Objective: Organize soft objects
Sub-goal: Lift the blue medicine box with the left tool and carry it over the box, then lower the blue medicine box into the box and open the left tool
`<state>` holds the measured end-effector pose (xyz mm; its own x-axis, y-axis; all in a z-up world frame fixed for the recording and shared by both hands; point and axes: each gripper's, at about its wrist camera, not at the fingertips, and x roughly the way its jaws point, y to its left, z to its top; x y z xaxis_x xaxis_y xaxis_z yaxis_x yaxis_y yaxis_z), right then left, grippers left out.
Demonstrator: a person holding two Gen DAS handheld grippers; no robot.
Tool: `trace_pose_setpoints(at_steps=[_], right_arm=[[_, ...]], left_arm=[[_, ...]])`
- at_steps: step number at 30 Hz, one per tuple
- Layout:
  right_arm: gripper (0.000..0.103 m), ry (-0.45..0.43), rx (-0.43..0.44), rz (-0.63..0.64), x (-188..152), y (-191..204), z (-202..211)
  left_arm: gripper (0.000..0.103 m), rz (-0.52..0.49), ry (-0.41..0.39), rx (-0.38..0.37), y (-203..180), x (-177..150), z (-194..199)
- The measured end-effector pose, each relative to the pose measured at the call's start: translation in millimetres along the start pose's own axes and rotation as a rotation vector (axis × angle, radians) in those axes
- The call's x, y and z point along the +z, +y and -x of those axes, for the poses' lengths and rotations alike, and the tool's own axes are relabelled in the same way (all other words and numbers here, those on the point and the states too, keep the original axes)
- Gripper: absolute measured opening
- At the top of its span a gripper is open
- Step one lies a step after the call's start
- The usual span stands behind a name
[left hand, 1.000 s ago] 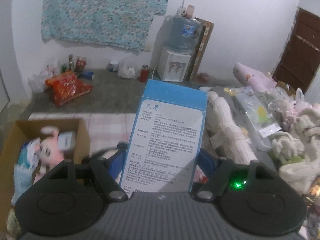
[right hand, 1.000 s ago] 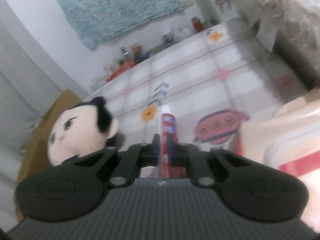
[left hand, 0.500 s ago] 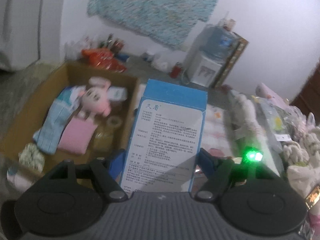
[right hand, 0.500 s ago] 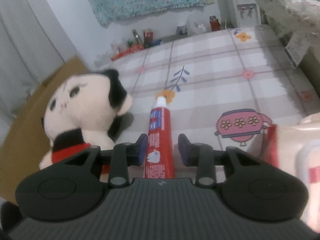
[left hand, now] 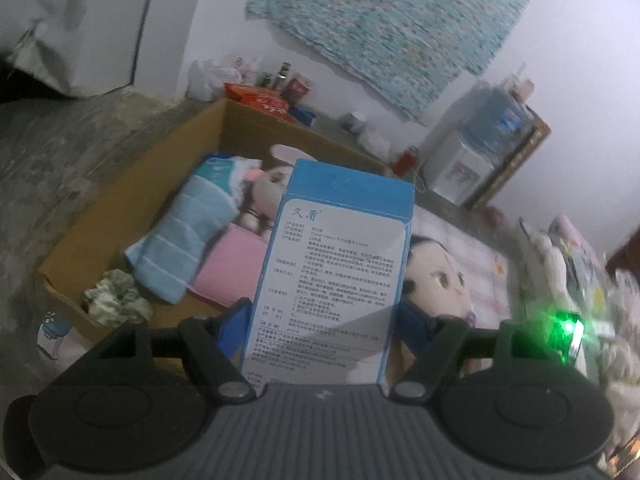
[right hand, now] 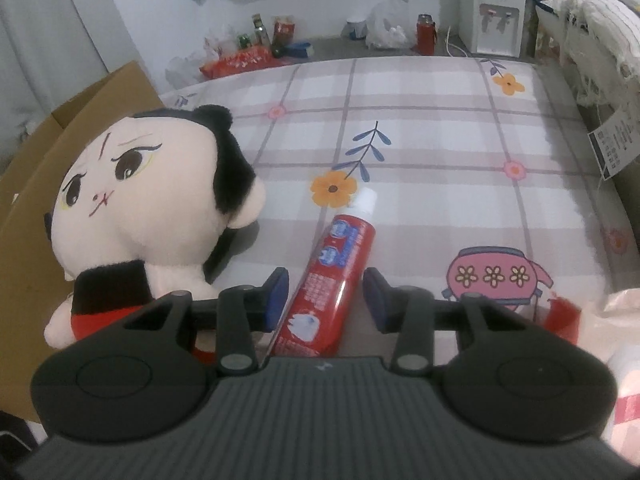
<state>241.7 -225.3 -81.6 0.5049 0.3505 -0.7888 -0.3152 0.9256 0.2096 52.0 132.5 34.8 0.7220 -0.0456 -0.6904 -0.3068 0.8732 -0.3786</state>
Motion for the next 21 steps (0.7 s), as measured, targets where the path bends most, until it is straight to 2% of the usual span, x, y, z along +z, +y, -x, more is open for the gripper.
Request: trace_pose_setpoints(at_steps=[5, 9, 14, 21], right_arm=[[0.040, 0.004, -0.048, -0.010, 8, 0, 1], [0.041, 0.001, -0.059, -0.052, 10, -9, 5], [0.040, -0.005, -0.049, -0.079, 4, -16, 9], [0.041, -0.022, -0.019, -0.082, -2, -17, 9]], left_arm=[[0.077, 0.055, -0.026, 0.018, 36, 15, 2], [0.077, 0.049, 0.003, 0.019, 47, 20, -8], [0.077, 0.045, 0.095, 0.042, 50, 21, -39], [0.077, 0.010, 0.245, 0.174, 50, 15, -97]])
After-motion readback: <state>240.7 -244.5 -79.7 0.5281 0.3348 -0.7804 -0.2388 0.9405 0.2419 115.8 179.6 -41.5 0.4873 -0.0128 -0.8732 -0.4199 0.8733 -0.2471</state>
